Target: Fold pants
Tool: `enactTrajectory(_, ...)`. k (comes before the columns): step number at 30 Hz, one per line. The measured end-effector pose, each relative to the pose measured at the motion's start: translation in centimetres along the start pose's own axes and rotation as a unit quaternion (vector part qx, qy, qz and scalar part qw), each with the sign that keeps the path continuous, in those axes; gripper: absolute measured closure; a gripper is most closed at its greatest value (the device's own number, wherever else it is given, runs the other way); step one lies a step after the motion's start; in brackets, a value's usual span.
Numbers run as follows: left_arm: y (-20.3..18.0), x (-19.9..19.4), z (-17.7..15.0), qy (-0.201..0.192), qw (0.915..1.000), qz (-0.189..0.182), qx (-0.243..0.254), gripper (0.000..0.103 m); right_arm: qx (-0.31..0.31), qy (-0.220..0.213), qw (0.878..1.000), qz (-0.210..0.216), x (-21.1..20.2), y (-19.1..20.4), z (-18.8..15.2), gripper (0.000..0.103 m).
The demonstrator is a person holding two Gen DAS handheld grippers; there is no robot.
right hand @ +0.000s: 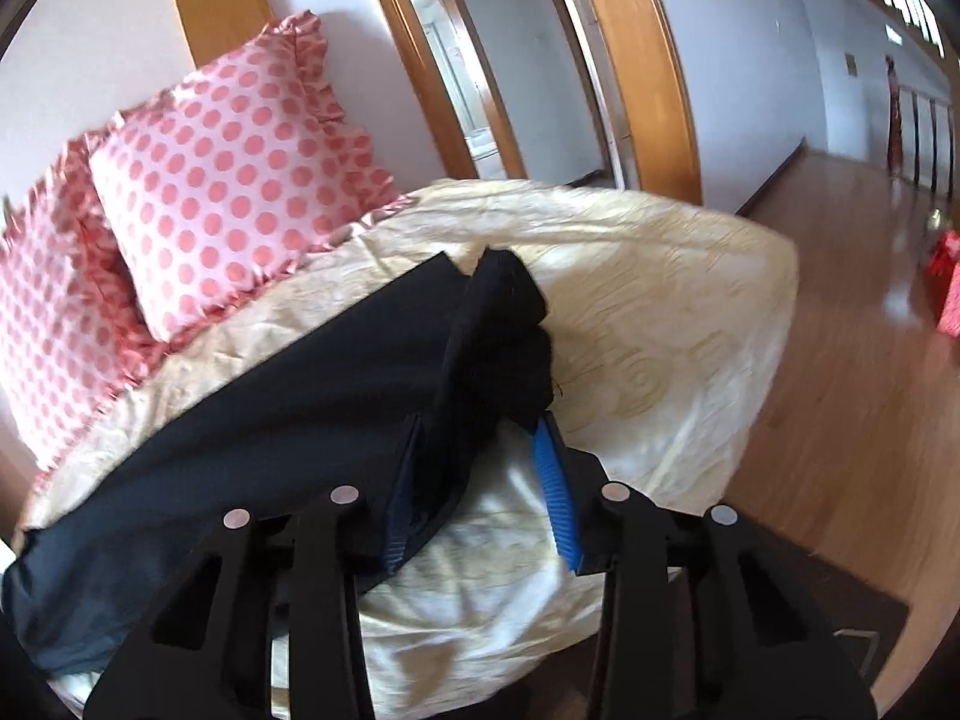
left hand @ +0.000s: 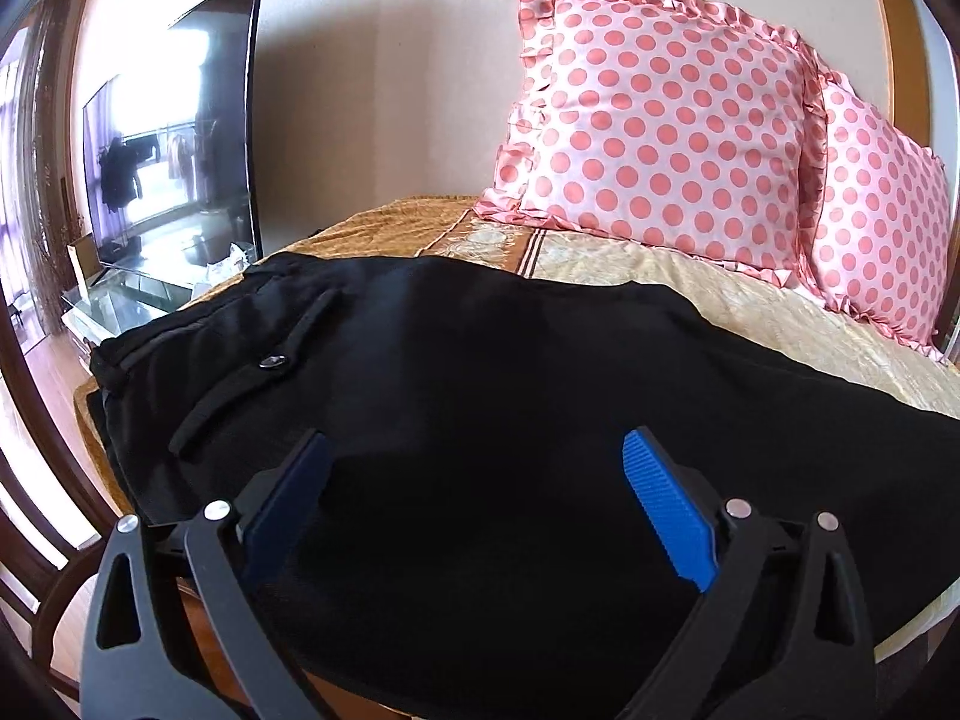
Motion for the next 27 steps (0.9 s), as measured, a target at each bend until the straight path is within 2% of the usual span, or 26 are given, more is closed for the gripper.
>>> enactTrajectory(3,0.0,0.0,-0.1,0.003,1.0000,-0.002,-0.001,0.004,0.051,-0.002,0.998,0.029,0.1,-0.8,0.2,0.064)
enactTrajectory(5,0.0,0.0,-0.2,0.004,1.0000,-0.001,-0.001,0.004,0.064,0.004,0.997,0.053,0.2,-0.7,0.1,0.065)
enactTrajectory(8,0.0,0.3,-0.4,0.007,1.0000,0.000,-0.002,0.003,0.035,0.003,0.999,0.035,0.4,0.0,-0.1,0.068)
enactTrajectory(12,-0.1,0.4,-0.5,0.006,1.0000,0.003,0.000,0.002,0.071,-0.011,0.997,0.015,0.7,-1.0,0.6,0.072)
enactTrajectory(14,-0.2,0.5,-0.7,0.007,1.0000,0.005,0.004,0.002,0.074,-0.011,0.997,0.012,1.2,-1.2,0.9,0.077)
enactTrajectory(16,-0.3,0.7,-0.8,0.010,0.9999,0.008,0.010,0.002,0.072,-0.005,0.997,0.024,1.6,-0.9,0.9,0.090)
enactTrajectory(18,-0.4,0.8,-1.0,0.013,0.9997,0.012,0.020,0.002,0.060,-0.009,0.998,0.030,1.5,-0.1,0.8,0.092)
enactTrajectory(23,-0.7,1.0,-1.4,0.009,0.9990,0.022,0.037,0.002,0.037,-0.030,0.995,0.091,0.0,3.3,1.9,0.093)
enactTrajectory(27,-0.7,1.2,-1.5,0.006,0.9992,0.021,0.033,0.002,-0.003,-0.032,0.982,0.185,-1.5,10.1,2.6,0.093)
Point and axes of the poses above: each gripper's, at about its wrist camera, not at the fingertips, and x roughly the way its jaws point, y to its left, z to its top, the point moved 2 cm from there along x, roughly the way its jaws point, and after that the axes turned 4 degrees about z, right-handed, at the moved point
